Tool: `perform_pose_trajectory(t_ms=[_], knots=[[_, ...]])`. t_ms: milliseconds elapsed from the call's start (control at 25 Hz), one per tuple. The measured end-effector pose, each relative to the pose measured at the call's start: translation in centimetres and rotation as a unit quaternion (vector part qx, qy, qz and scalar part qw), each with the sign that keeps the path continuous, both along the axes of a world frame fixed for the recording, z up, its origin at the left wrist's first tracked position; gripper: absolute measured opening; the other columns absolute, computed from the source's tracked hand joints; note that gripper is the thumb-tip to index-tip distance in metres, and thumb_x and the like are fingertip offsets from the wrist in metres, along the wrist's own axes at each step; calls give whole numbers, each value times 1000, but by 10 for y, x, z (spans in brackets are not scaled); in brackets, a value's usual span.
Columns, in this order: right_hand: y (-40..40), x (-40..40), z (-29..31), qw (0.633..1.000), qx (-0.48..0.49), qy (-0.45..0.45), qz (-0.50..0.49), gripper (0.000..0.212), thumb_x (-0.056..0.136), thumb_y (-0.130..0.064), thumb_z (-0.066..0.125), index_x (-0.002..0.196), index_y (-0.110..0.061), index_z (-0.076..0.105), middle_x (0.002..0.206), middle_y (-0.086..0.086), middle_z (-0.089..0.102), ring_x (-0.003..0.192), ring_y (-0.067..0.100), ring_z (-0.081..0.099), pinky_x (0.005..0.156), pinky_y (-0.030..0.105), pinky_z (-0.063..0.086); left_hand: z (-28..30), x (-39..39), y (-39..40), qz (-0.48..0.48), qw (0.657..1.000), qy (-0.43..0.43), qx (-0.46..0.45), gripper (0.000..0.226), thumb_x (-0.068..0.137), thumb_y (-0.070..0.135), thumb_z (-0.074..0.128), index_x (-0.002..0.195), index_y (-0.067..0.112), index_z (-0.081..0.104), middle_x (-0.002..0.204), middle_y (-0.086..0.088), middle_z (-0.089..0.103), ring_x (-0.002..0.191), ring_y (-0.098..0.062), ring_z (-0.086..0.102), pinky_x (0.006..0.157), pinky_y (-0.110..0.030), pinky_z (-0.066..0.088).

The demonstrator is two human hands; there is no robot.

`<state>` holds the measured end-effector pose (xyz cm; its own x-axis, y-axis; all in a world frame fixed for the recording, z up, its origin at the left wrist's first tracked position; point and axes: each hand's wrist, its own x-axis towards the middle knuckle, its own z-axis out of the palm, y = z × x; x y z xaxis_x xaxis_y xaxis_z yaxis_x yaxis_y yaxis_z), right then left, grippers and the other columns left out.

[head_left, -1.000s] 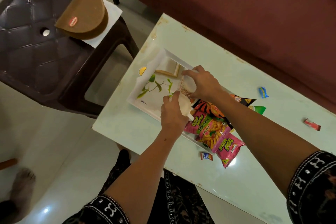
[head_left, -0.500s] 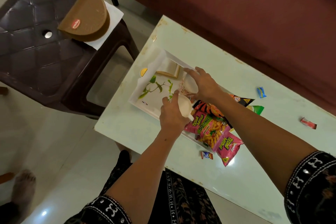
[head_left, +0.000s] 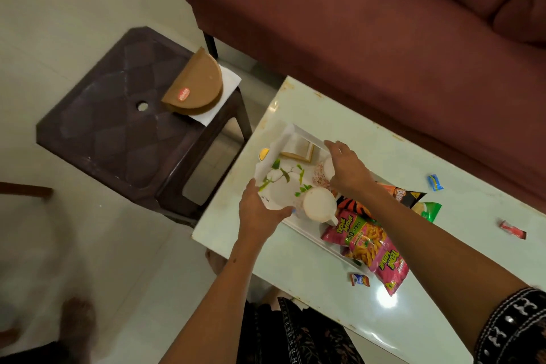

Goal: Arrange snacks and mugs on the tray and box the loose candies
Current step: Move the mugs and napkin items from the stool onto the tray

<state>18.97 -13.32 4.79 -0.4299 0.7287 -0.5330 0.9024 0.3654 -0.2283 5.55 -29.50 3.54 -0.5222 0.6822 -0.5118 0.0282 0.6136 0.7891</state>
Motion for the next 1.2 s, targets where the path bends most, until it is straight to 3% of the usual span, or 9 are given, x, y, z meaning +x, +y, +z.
perform_pose_trajectory(t_ms=[120,320,520,720,880,1000,1080,1200], knots=[[-4,-40,13,999,26,40,-12,83,75,4,60,146,-15,22,149,13,29,132,33,36,103,43,41,11,-40,-11,38,999,26,-30,86,64,27,82,135,9,36,122,-6,53,114,-23,52,89,-32,47],[-13,-133,27,980,25,178,-89,57,83,-9,59,137,-12,41,135,12,50,121,28,49,100,37,41,29,-119,-10,72,995,68,-6,61,79,19,69,131,6,41,131,-15,52,118,-26,52,99,-41,47],[-15,-225,23,899,-87,308,-298,45,81,-23,69,122,-11,55,116,7,62,99,17,58,87,28,48,37,-183,9,57,989,128,42,43,82,18,63,122,8,50,121,-10,58,107,-18,55,86,-30,49],[-11,-270,0,821,-181,312,-444,51,79,-21,73,123,-5,53,106,11,65,97,22,63,93,39,53,30,-214,24,26,987,146,59,38,82,19,62,119,11,54,119,-8,59,101,-13,54,87,-33,50],[-6,-290,-5,716,-270,347,-542,32,85,-18,66,114,-4,58,107,12,68,90,19,65,71,28,55,28,-222,32,1,982,173,71,35,83,18,61,116,11,56,114,-8,60,101,-15,56,89,-37,52],[-3,-300,2,689,-275,368,-560,16,86,-12,64,100,-7,59,107,14,68,93,22,67,64,25,53,33,-226,40,-52,967,232,94,33,83,16,61,114,10,54,111,-9,60,101,-20,58,87,-32,49],[-7,-303,11,682,-258,392,-560,10,83,-12,66,89,-11,58,98,13,69,81,18,67,61,23,54,37,-225,47,-97,942,311,75,39,82,16,62,119,9,49,116,-12,58,108,-25,56,92,-35,47],[-23,-295,28,691,-192,405,-568,11,80,-15,69,88,-13,62,77,2,68,58,6,62,51,17,49,43,-217,59,-149,912,383,3,57,80,20,64,129,8,37,132,-13,50,126,-28,44,104,-42,38]])
